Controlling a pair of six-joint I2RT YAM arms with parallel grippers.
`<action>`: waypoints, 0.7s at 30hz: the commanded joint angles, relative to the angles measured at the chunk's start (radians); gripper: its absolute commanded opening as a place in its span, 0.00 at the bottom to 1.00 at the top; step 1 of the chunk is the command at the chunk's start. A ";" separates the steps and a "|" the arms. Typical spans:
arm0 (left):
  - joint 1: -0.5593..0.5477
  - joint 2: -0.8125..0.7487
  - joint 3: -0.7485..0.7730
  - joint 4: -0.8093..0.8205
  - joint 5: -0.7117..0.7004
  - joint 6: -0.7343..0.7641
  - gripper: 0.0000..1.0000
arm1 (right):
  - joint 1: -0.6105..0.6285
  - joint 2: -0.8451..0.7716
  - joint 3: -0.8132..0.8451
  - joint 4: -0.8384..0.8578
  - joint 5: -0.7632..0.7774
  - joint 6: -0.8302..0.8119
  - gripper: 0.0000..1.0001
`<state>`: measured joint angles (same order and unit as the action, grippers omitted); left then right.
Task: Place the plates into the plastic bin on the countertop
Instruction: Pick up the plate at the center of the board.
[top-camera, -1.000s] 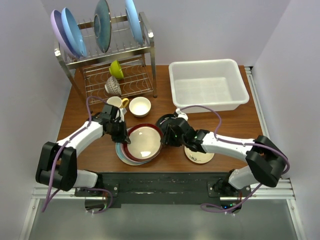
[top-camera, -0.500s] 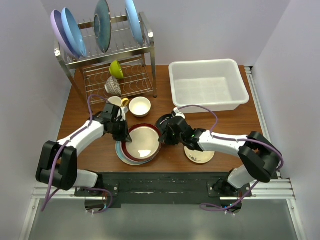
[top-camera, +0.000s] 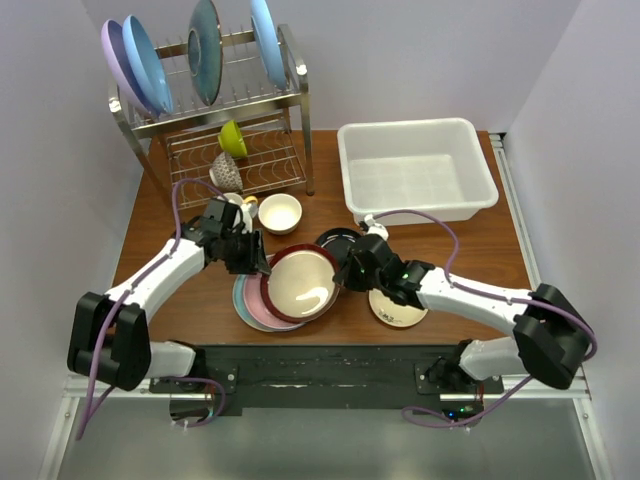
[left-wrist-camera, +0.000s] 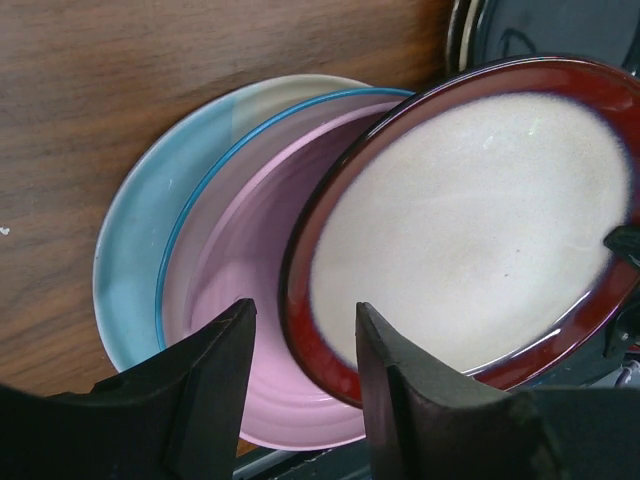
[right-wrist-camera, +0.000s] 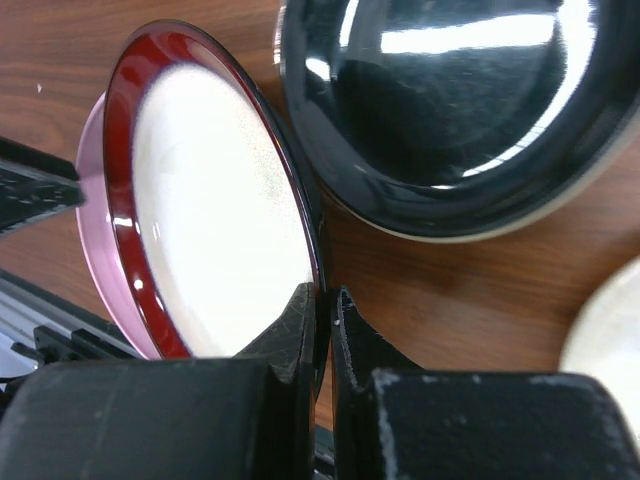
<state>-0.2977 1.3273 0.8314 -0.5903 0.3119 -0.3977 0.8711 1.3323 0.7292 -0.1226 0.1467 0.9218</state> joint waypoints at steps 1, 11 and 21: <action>-0.001 -0.039 0.028 0.024 0.024 0.014 0.50 | -0.024 -0.088 -0.020 -0.048 0.045 -0.021 0.00; -0.001 0.059 -0.058 0.130 0.171 -0.035 0.47 | -0.073 -0.157 -0.106 -0.011 0.001 -0.006 0.00; -0.003 0.098 -0.121 0.266 0.327 -0.084 0.40 | -0.087 -0.122 -0.148 0.081 -0.068 0.012 0.00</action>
<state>-0.2977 1.4273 0.7345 -0.4374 0.5220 -0.4477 0.7898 1.1961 0.6048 -0.1051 0.1040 0.9356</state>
